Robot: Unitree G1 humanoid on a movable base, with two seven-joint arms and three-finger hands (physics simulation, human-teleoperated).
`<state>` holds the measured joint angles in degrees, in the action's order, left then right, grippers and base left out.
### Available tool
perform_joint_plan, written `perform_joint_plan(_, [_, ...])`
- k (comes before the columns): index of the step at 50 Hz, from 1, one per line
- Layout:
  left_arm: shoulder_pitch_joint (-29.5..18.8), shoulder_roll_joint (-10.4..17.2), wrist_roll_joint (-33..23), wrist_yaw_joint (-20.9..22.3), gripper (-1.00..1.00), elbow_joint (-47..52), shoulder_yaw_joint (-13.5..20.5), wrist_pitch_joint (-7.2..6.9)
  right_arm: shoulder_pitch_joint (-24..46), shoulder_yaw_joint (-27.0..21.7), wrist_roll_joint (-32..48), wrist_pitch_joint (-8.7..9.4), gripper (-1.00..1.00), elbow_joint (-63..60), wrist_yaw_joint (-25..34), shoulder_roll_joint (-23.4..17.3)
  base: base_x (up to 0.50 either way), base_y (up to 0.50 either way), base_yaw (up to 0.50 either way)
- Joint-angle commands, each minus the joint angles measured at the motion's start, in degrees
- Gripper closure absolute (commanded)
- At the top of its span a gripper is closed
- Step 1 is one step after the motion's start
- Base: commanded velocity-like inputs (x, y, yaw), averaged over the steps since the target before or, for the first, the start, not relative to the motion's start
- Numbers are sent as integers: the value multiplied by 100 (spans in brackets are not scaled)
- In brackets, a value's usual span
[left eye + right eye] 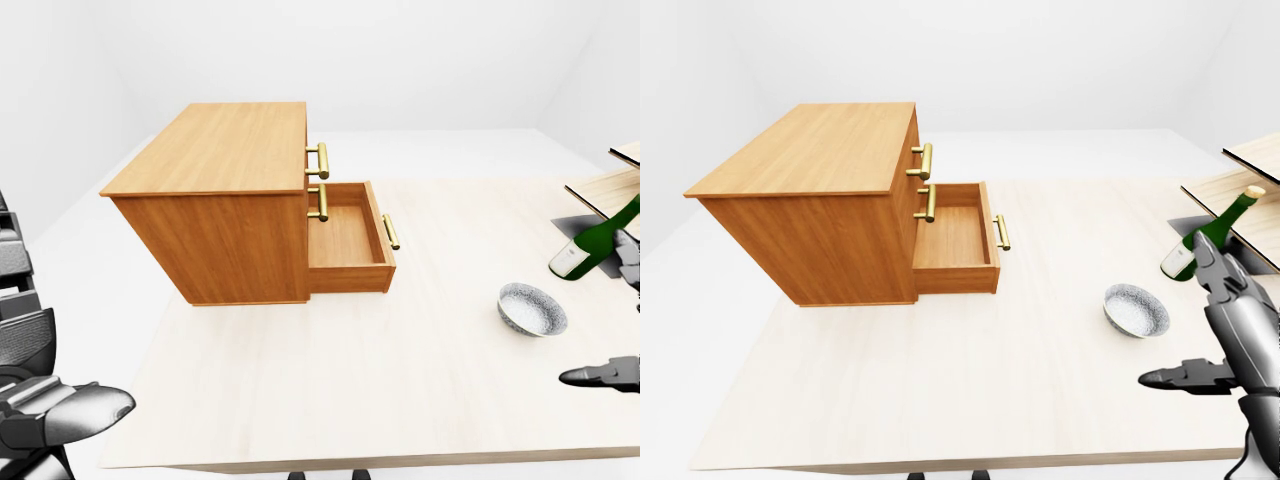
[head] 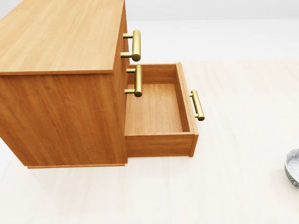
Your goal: Put the bowl on top of the cabinet.
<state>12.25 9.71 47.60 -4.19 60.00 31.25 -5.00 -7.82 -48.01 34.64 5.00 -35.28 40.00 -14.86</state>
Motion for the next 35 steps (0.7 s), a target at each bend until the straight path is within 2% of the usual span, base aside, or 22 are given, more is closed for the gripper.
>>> perform_joint_plan(1, [-9, 12, -28, -83, -100, 0, -1, 0, 116, 169, -7, 0, -100, 183, 0, -103, 0, 0, 0])
perform_joint_plan(5, [16, 79, 61, -139, -100, 0, 23, 0, 144, 232, -30, 0, -100, 333, 0, -117, 0, 0, 0])
perform_joint_plan(14, [-44, -9, -41, -73, -100, 0, 11, 0, 300, 322, -246, 0, -100, 932, 0, -325, 0, 0, 0])
perform_joint_plan(19, [-55, -45, -78, -34, -100, 0, 22, 0, 326, 275, -436, 0, -100, 988, 0, -303, 0, 0, 0])
perform_joint_plan(33, [-59, -18, -34, -61, -100, 0, 38, 0, 224, 275, -327, 0, -100, 875, 0, -306, 0, 0, 0])
perform_joint_plan(35, [-55, -26, -50, -53, -100, 0, 28, 0, 152, 302, -75, 0, -100, 1065, 0, -397, 0, 0, 0])
